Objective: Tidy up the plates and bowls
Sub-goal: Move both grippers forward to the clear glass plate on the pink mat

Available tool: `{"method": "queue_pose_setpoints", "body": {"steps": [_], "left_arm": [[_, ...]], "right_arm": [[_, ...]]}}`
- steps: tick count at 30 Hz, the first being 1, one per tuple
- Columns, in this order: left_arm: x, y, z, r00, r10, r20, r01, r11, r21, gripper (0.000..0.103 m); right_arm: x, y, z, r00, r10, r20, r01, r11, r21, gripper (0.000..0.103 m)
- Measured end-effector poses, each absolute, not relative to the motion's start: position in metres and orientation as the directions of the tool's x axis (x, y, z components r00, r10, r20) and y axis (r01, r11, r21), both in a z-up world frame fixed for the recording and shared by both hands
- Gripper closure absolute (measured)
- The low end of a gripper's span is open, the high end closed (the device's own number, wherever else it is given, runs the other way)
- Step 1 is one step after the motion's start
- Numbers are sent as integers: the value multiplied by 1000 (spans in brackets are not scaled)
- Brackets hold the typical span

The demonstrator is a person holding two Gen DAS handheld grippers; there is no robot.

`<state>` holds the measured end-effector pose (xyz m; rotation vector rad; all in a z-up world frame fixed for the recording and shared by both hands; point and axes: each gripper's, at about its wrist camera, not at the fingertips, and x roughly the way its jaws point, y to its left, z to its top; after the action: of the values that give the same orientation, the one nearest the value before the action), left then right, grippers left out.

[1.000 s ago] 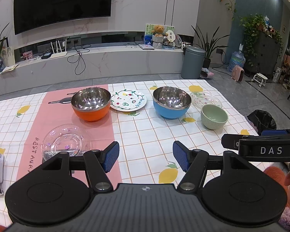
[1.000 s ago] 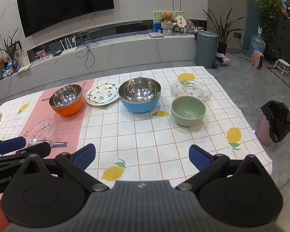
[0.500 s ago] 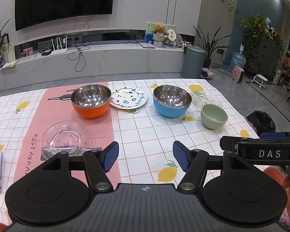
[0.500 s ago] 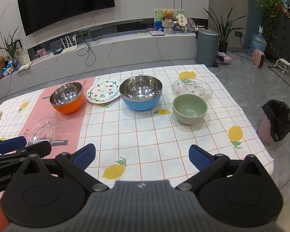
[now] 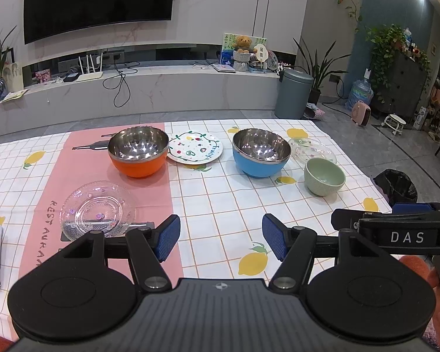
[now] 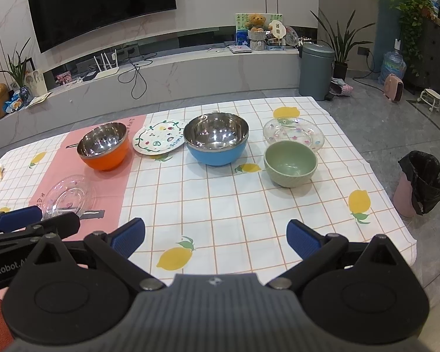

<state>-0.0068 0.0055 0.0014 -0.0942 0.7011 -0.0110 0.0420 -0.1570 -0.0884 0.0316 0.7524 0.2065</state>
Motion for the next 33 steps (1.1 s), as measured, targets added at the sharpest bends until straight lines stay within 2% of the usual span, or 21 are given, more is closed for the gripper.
{"method": "queue_pose_setpoints", "body": {"steps": [11,17,25,29,33], "left_arm": [[-6,15,-4,769,-61,-636,-22,992,-122,27],[-7,32,-11,789,-49,-612,-48,989,-141,27],[-1,76,-22,806,11,-592,-161,966,-201,32],[3,101,-28,803,60,-593,-229,950,-213,32],[11,129,-31,786,137,-603,-304,935,-183,36]], "right_arm": [[44,-152,-94,709,200,-677,-181,979,99,3],[45,-142,-103,743,239,-625,-211,970,120,3],[55,-111,-115,779,331,-533,-312,941,128,3],[68,-86,-121,757,368,-540,-364,924,120,5],[83,-57,-128,718,422,-553,-429,895,125,13]]}}
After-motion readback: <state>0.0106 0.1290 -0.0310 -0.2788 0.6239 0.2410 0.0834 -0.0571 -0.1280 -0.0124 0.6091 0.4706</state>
